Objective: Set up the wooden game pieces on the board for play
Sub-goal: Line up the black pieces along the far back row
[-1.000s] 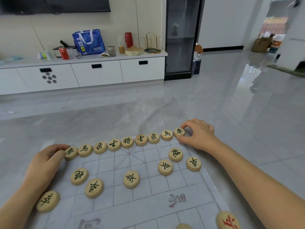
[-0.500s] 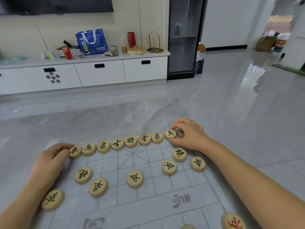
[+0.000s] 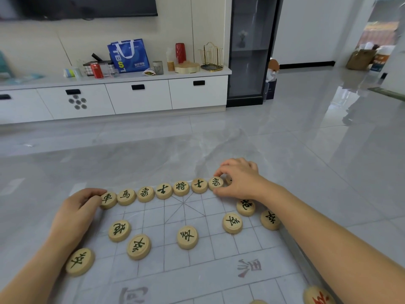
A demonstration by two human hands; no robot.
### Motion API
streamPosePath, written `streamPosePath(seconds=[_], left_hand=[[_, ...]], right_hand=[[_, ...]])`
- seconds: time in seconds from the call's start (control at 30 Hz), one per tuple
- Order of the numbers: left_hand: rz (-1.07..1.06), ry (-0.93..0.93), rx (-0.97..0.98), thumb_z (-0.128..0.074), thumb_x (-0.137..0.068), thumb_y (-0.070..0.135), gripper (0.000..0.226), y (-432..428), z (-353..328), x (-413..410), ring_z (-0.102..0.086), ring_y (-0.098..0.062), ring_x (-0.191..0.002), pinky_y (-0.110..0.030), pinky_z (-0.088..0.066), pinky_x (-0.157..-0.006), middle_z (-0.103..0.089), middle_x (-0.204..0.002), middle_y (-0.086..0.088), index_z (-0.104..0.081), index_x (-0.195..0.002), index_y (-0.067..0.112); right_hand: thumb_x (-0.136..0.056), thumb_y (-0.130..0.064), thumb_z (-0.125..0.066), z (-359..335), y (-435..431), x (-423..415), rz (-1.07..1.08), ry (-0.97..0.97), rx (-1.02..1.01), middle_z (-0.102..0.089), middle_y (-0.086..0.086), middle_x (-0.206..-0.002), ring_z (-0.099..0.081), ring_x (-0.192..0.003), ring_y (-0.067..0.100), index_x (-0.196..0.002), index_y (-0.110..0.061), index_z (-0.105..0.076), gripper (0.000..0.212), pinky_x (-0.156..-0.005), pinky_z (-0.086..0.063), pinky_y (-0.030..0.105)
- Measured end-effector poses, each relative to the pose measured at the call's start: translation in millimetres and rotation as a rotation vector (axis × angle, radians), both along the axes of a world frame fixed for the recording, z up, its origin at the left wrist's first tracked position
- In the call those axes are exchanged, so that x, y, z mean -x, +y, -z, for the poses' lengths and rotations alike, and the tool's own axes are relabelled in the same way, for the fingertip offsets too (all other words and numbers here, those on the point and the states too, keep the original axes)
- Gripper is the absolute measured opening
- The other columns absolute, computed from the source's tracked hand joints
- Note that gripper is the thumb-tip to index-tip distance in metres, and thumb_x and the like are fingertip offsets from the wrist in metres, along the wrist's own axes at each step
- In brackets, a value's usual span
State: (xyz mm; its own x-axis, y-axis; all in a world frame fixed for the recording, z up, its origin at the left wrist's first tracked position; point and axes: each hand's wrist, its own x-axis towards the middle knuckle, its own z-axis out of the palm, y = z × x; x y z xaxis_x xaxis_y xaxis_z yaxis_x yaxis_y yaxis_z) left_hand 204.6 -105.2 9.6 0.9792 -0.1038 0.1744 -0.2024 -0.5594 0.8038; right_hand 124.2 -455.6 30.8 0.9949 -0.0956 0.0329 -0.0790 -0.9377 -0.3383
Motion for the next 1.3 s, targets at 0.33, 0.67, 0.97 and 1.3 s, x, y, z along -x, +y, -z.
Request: streamPosePath(seconds=[0.33,0.67,0.97,1.3], left_hand=[[-0.009,0.018,-0.012,-0.044,-0.069,0.034,0.035,2.1,1.0,-1.2,-0.056,-0.021,-0.096,-0.040,-0.042,-0.083,-0.066,-0.100,0.003,-0.068,-0.093,0.027],[-0.007,0.006,-0.015,-0.043,-0.070,0.034,0.039,1.2,0.8,-0.7,-0.056,-0.021,-0.099,-0.039,-0.042,-0.083,-0.066,-0.103,0.000,-0.068,-0.098,0.021],[-0.022,0.013,-0.017,-0.043,-0.069,0.035,0.039,0.5,1.1,-0.8,-0.056,-0.022,-0.098,-0.041,-0.043,-0.086,-0.066,-0.102,0.001,-0.067,-0.097,0.023],[-0.005,0.006,-0.013,-0.043,-0.070,0.035,0.040,2.0,0.8,-0.4,-0.056,-0.023,-0.099,-0.042,-0.043,-0.086,-0.065,-0.103,0.000,-0.066,-0.101,0.023]], right_hand=[[-0.071,-0.053,-0.063,2.1,-1.1,-0.8,0.016,-0.003,-0.015,-0.050,-0.015,-0.113,-0.038,-0.111,0.012,-0.095,-0.044,-0.055,0.027,-0.091,-0.023,0.034],[-0.070,-0.066,-0.059,-1.1,20.5,-5.5,-0.049,-0.001,0.071,-0.049,-0.012,-0.124,-0.035,-0.119,0.014,-0.119,-0.042,-0.050,0.056,-0.098,-0.023,0.036],[-0.071,-0.067,-0.056,1.5,22.5,-9.8,-0.047,-0.005,0.072,-0.049,-0.014,-0.121,-0.037,-0.116,0.015,-0.109,-0.046,-0.053,0.043,-0.093,-0.023,0.036],[-0.095,-0.016,-0.048,3.7,-59.4,47.1,0.352,-0.281,-0.500,-0.066,0.005,-0.113,-0.060,-0.104,0.019,-0.107,-0.017,-0.066,0.021,-0.096,-0.045,0.034]])
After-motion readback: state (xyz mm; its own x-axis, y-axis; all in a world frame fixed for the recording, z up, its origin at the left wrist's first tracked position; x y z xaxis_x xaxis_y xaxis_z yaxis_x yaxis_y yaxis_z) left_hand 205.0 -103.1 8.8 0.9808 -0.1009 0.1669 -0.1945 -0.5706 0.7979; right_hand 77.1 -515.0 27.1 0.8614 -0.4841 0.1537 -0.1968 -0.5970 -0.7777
